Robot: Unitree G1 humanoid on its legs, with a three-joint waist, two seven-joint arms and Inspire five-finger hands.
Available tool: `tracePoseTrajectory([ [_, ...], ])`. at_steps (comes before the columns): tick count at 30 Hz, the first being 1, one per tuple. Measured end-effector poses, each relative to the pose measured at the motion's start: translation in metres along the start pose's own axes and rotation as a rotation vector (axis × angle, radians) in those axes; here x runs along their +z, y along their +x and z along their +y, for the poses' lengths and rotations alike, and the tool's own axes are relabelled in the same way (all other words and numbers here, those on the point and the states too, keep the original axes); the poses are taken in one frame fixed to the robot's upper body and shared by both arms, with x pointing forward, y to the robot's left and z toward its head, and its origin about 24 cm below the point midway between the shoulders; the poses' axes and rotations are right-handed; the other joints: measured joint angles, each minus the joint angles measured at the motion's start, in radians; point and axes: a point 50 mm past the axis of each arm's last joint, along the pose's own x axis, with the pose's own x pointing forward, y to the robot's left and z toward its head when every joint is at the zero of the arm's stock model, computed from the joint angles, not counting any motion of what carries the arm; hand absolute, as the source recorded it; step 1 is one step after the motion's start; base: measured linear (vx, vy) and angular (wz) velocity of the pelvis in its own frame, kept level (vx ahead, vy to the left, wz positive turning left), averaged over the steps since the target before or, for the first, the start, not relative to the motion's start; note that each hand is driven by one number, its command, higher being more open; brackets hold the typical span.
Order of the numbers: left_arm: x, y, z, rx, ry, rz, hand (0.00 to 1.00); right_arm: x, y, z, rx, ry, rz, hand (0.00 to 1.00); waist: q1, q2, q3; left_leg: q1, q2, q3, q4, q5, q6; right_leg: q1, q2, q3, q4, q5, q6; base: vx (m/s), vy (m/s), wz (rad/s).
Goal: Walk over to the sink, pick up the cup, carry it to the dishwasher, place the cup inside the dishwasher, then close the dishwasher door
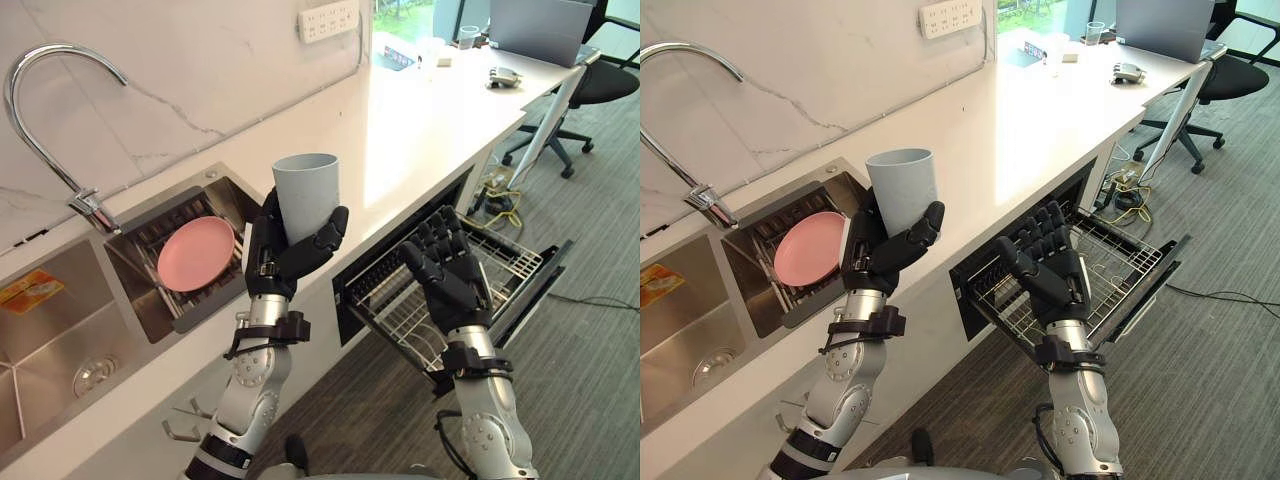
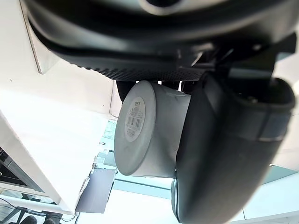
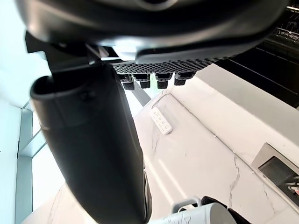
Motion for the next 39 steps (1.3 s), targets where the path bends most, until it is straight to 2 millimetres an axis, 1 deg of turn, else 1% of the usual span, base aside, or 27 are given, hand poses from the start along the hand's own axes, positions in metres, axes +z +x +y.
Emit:
tracePoseTrajectory([
  [5,-0.002,-0.001,-0.005,-0.030,0.076,0.000,0.00,0.005,0.001,0.006,0.051,0.015,-0.020,1.00,-0.001,-0.003,-0.004,0.000,0.001,0.002,0.000,0.000,0.000,0.005,0.005,0.002,-0.018,0.011,0.000,0.00,0.000,0.00],
  [8,-0.003,-0.003,-0.011,-0.054,0.127,-0.007,0.00,0.004,0.001,0.009,0.106,0.077,-0.013,1.00,-0.001,-0.010,-0.013,0.000,0.003,0.005,0.000,0.000,0.000,0.008,0.010,0.003,-0.030,0.017,-0.001,0.00,0.000,0.00],
  [13,-0.003,-0.003,-0.011,-0.061,0.166,-0.019,0.00,0.001,0.002,0.013,0.127,0.138,0.028,1.00,0.000,-0.012,-0.031,0.000,0.004,0.006,0.000,0.000,0.000,0.011,0.014,0.004,-0.043,0.025,-0.001,0.00,0.000,0.00],
  [19,-0.006,-0.004,-0.011,-0.097,0.182,-0.006,0.00,-0.005,0.002,0.018,0.171,0.146,0.075,1.00,0.001,-0.015,-0.038,0.002,0.003,0.001,0.000,0.000,0.001,0.019,0.015,0.000,-0.047,0.027,-0.001,0.00,-0.001,0.01],
  [22,-0.010,-0.005,-0.011,-0.127,0.188,0.015,0.00,-0.006,0.004,0.021,0.190,0.144,0.104,1.00,0.001,-0.018,-0.043,0.001,0.003,-0.003,0.000,0.001,0.002,0.022,0.015,-0.004,-0.048,0.027,-0.001,-0.01,-0.007,0.04],
  [29,-0.016,-0.010,-0.025,-0.224,0.175,0.044,0.00,-0.004,0.013,0.024,0.234,0.115,0.147,1.00,0.001,-0.018,-0.044,-0.007,0.000,-0.027,-0.001,0.008,0.005,0.027,0.016,-0.027,-0.049,0.027,-0.001,-0.02,-0.006,0.09],
  [33,-0.017,-0.011,-0.025,-0.236,0.184,0.048,0.00,-0.004,0.017,0.024,0.242,0.104,0.159,1.00,0.001,-0.019,-0.044,-0.009,0.000,-0.030,-0.001,0.010,0.006,0.027,0.017,-0.031,-0.049,0.027,-0.001,-0.01,-0.005,0.03],
  [39,-0.019,-0.012,-0.024,-0.260,0.272,0.039,0.00,-0.007,0.019,0.017,0.198,0.105,0.181,1.00,0.002,-0.029,-0.050,-0.019,-0.003,-0.044,-0.001,0.015,0.007,0.027,0.018,-0.045,-0.052,0.027,-0.001,0.00,-0.007,0.06],
])
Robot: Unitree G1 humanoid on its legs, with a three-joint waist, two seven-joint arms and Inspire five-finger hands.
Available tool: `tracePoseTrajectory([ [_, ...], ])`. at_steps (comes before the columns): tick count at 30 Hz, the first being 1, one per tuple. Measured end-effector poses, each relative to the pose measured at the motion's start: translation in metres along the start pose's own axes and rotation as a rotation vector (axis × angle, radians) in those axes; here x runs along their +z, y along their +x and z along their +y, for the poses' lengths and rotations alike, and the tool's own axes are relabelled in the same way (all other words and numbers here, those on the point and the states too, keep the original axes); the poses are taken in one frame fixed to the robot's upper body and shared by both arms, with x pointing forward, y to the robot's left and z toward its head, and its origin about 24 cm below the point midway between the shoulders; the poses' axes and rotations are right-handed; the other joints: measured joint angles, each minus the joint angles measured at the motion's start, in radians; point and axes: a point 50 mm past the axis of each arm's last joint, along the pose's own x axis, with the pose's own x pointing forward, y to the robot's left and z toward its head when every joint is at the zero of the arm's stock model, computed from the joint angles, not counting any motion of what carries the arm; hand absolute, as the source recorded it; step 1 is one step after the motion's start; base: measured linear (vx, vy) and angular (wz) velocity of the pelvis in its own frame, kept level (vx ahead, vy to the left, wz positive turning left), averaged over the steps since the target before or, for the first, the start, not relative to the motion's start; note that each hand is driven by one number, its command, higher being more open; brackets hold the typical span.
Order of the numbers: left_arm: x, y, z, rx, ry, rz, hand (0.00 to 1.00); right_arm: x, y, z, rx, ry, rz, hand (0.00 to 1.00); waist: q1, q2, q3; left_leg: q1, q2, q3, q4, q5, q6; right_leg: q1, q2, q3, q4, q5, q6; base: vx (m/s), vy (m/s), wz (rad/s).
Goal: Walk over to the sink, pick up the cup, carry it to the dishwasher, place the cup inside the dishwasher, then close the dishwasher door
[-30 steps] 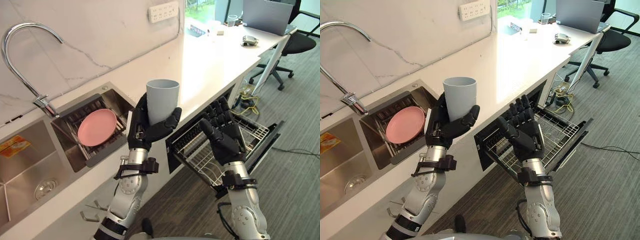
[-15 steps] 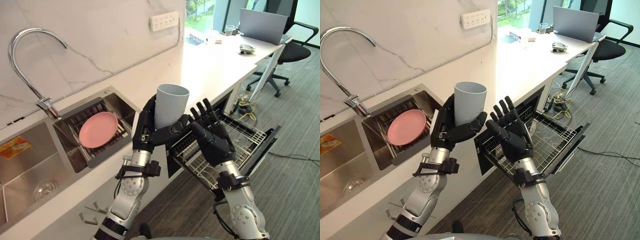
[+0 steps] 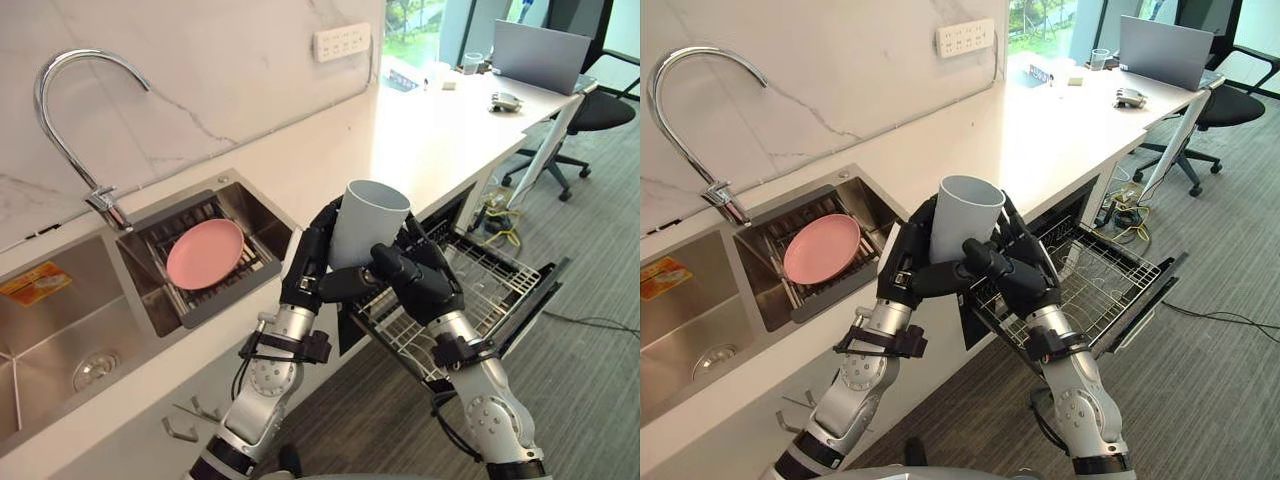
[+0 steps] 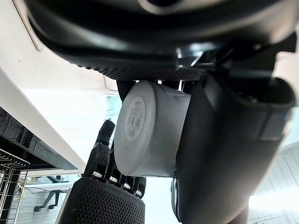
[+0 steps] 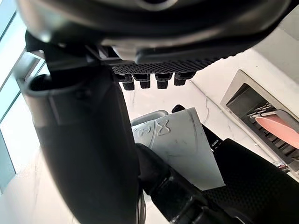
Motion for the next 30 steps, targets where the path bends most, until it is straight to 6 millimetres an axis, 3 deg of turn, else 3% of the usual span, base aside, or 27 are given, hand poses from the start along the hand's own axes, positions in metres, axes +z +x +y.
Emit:
tracePoseTrajectory([
  [23,-0.002,-0.002,-0.001,0.009,0.043,0.009,0.00,0.006,0.015,0.000,0.058,-0.057,0.075,1.00,0.004,-0.013,-0.007,-0.006,-0.007,-0.022,0.000,0.008,0.004,0.016,0.005,-0.018,-0.025,0.013,0.001,-0.01,-0.002,0.02],
  [30,-0.012,-0.009,-0.007,-0.056,0.072,0.068,0.00,0.005,0.022,0.001,0.102,-0.082,0.130,1.00,0.005,-0.022,-0.009,-0.006,-0.007,-0.024,0.000,0.009,0.004,0.017,0.006,-0.019,-0.026,0.013,0.001,0.00,0.000,0.00],
])
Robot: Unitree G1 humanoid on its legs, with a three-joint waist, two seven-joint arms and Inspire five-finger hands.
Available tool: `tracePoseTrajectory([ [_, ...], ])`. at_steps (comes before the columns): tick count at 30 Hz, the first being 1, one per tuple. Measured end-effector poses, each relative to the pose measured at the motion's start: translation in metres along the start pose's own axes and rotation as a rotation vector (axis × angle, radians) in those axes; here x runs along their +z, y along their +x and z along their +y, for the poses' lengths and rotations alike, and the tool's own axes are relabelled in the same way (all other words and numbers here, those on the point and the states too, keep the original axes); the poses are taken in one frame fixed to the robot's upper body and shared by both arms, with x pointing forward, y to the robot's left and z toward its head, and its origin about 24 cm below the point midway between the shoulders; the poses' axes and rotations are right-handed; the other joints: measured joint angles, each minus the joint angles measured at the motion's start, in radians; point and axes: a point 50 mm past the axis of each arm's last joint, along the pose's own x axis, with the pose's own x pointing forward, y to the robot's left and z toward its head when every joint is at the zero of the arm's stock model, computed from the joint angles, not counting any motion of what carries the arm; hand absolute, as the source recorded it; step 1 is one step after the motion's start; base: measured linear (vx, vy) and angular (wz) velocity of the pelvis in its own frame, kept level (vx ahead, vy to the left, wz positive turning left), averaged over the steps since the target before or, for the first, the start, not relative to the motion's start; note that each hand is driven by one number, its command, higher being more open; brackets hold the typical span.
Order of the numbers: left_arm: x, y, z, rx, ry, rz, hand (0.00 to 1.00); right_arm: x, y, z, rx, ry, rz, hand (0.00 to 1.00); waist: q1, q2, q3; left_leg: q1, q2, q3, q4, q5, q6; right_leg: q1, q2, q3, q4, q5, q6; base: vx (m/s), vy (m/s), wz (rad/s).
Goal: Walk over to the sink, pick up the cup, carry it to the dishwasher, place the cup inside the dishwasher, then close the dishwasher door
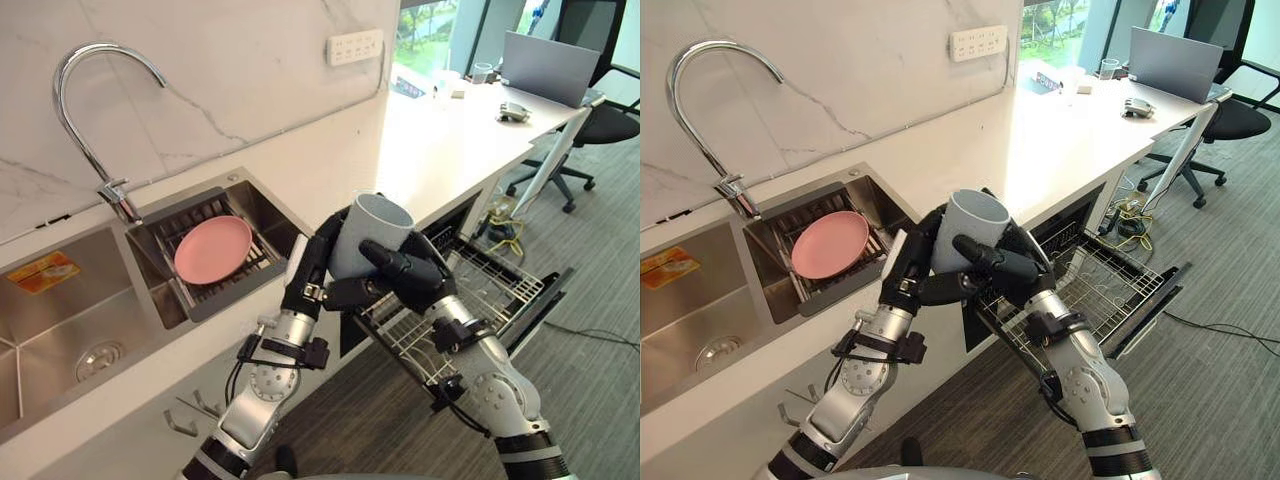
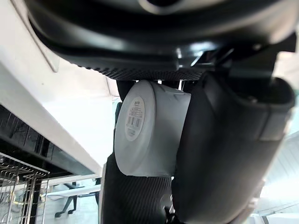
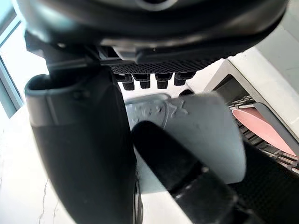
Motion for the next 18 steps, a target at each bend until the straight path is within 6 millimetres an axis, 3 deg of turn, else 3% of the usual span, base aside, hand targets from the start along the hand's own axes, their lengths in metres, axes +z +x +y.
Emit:
tracePoseTrajectory([
  [11,-0.0050,-0.0025,0.0023,-0.013,0.026,0.033,0.00,0.0012,0.0000,-0.0065,0.016,-0.040,0.084,1.00,0.000,-0.014,-0.004,0.000,0.000,0.001,0.000,0.001,0.000,0.000,0.001,0.003,-0.006,0.005,0.000,0.00,0.000,0.00],
  [12,-0.0058,-0.0029,0.0028,-0.014,0.030,0.036,0.00,0.0006,0.0003,-0.0072,0.016,-0.041,0.090,0.00,0.000,-0.014,-0.004,0.000,0.000,0.001,0.000,0.001,0.000,0.001,0.002,0.003,-0.007,0.006,0.000,0.00,0.000,0.00],
  [18,-0.0076,-0.0048,0.0076,-0.013,0.054,0.046,0.00,-0.0018,-0.0001,-0.0091,0.003,-0.048,0.111,0.00,0.001,-0.015,-0.003,0.000,0.000,0.003,0.000,0.001,0.000,0.003,0.003,0.005,-0.016,0.012,-0.001,0.00,0.000,0.00],
])
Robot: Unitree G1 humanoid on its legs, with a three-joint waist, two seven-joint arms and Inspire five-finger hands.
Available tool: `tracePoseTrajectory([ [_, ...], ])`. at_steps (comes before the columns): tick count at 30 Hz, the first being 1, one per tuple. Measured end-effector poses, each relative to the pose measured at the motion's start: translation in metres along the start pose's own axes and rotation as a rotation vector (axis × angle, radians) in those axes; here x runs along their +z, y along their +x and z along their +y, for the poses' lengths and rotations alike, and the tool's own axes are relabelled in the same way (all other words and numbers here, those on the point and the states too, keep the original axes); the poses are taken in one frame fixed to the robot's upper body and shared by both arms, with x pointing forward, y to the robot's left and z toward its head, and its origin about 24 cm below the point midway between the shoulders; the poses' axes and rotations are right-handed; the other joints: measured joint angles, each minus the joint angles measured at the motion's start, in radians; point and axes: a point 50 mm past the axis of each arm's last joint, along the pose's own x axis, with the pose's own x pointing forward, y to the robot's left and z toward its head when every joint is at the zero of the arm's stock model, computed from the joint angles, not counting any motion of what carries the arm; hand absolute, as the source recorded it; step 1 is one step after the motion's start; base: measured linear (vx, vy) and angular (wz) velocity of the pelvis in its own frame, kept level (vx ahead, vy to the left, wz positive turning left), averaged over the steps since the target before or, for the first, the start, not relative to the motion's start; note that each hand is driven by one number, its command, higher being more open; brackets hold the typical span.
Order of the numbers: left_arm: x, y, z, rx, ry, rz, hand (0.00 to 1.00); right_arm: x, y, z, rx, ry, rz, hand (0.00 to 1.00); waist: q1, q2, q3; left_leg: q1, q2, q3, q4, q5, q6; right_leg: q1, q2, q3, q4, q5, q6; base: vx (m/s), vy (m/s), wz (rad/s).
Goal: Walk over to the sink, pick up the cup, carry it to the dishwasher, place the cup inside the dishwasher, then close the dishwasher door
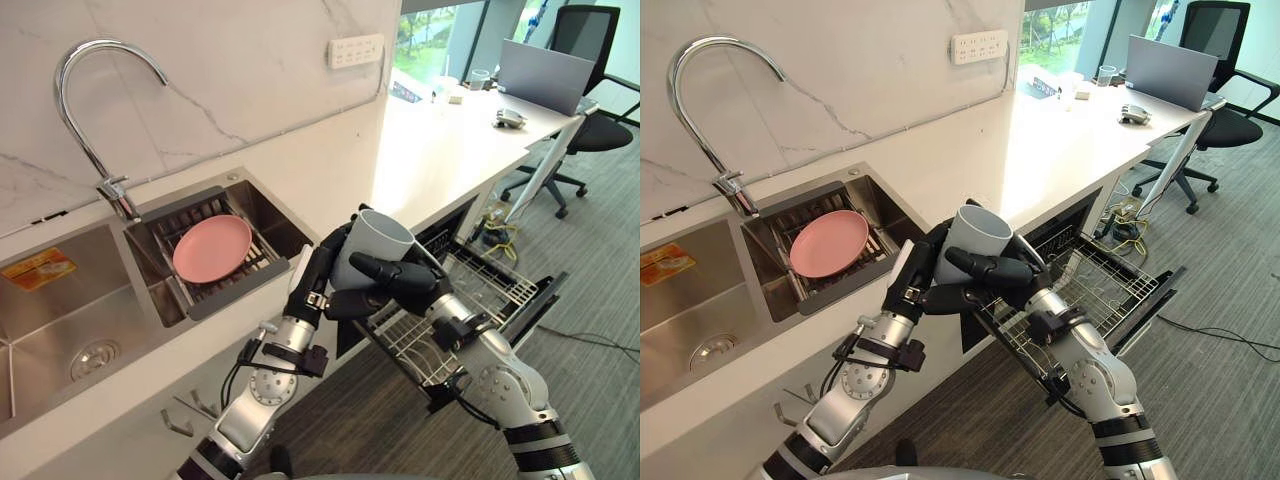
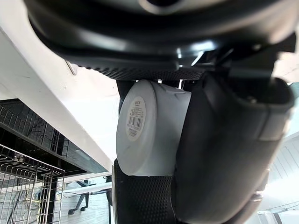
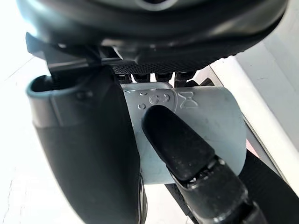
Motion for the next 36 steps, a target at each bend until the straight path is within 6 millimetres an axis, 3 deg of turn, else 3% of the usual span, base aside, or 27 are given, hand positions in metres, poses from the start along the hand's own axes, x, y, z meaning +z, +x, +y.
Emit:
tracePoseTrajectory([
  [11,0.000,0.000,0.001,0.026,0.014,-0.005,0.00,0.004,0.006,0.000,-0.038,-0.032,-0.014,0.00,0.003,-0.001,0.000,0.000,0.000,0.003,0.000,0.000,0.000,0.001,0.001,0.005,-0.007,0.006,0.000,0.00,0.000,0.00],
  [12,0.000,0.000,0.001,0.029,0.015,-0.006,1.00,0.004,0.007,0.000,-0.039,-0.030,-0.016,0.00,0.004,-0.001,0.000,0.000,0.000,0.003,0.000,0.000,0.000,0.001,0.001,0.005,-0.007,0.006,0.000,0.00,0.000,0.00],
  [25,0.004,0.000,0.001,0.050,0.069,-0.035,1.00,0.004,0.016,0.015,-0.142,-0.001,-0.112,0.00,0.009,-0.008,0.005,0.002,0.000,0.006,0.000,0.000,0.000,-0.002,0.001,0.017,-0.007,0.006,0.000,0.00,0.000,0.00],
  [36,0.003,-0.009,-0.034,-0.046,0.094,-0.043,1.00,0.042,0.006,0.004,-0.401,0.001,-0.431,0.00,0.009,-0.022,0.014,0.011,0.000,0.012,0.000,-0.005,-0.004,-0.004,0.002,0.048,-0.022,0.018,-0.002,0.00,-0.002,-0.06],
])
